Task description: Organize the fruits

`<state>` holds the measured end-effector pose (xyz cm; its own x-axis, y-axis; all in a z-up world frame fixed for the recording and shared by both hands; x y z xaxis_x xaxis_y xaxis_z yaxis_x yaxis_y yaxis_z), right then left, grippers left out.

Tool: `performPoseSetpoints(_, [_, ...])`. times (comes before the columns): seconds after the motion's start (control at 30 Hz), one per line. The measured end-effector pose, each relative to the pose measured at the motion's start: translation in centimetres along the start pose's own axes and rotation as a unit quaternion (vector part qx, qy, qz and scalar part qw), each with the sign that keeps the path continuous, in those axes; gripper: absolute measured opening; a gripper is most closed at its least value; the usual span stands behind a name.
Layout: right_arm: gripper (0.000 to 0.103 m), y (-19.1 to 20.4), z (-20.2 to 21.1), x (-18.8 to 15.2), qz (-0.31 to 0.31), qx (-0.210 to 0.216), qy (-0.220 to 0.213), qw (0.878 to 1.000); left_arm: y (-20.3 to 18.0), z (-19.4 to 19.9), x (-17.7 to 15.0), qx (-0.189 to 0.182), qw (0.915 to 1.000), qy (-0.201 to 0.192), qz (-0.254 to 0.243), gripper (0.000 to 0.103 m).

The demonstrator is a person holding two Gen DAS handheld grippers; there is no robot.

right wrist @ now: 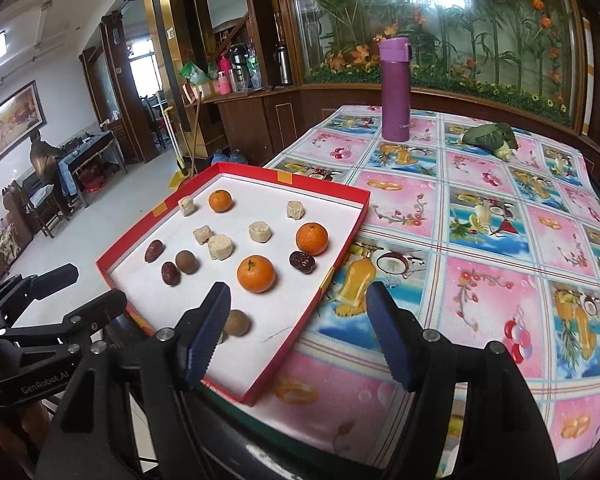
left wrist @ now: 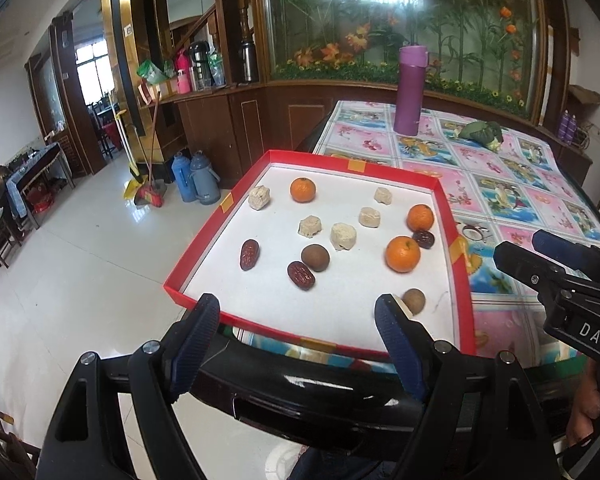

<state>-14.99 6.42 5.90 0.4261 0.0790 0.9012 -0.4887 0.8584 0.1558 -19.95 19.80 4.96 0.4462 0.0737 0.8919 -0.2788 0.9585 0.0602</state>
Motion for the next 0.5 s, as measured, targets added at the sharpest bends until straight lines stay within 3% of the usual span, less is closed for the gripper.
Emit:
performPoseSetpoints(0.23, [0.081, 1.0, 4.4, 0.0, 0.017, -0.017, -0.035, 0.999, -0.6, 3.7, -0.1, -0.001, 0.9995, -0.031, -0.007, 0.082])
performPoseSetpoints(0.37, [0.084, 1.1, 6.9, 0.2, 0.001, -0.029, -0.052, 0.998, -0.5, 6.2, -0.1, 0.021, 0.9982, -0.053, -0.016, 0.083])
performPoseSetpoints(0.4, [0.086, 1.0, 7.7, 0.3, -0.011, -0.030, -0.057, 0.998, -0.4, 6.9, -0.1, 0.026, 0.9977, -0.061, -0.016, 0.085])
performPoseSetpoints(0.47, [0.089, 0.8, 8.9, 0.4, -0.026, -0.031, -0.070, 0.997, -0.2, 7.9, -0.2, 0.033, 0.9968, -0.072, -0.008, 0.102])
performPoseSetpoints(0.5, [0.093, 0.8, 9.6, 0.5, -0.030, -0.032, -0.080, 0.996, -0.1, 8.3, -0.2, 0.034, 0.9965, -0.076, 0.000, 0.103])
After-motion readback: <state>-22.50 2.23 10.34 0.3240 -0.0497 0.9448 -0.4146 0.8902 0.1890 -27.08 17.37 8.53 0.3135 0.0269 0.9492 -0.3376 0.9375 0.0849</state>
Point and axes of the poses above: each gripper's, at about its wrist camera, not at the fingertips, and z roughly against the way its jaws point, y to its left, x to its top, the point moved 4 cm from there along -z, roughly the way its jaws point, and after that the axes turned 15 degrees about -y, right-handed, at the moved point
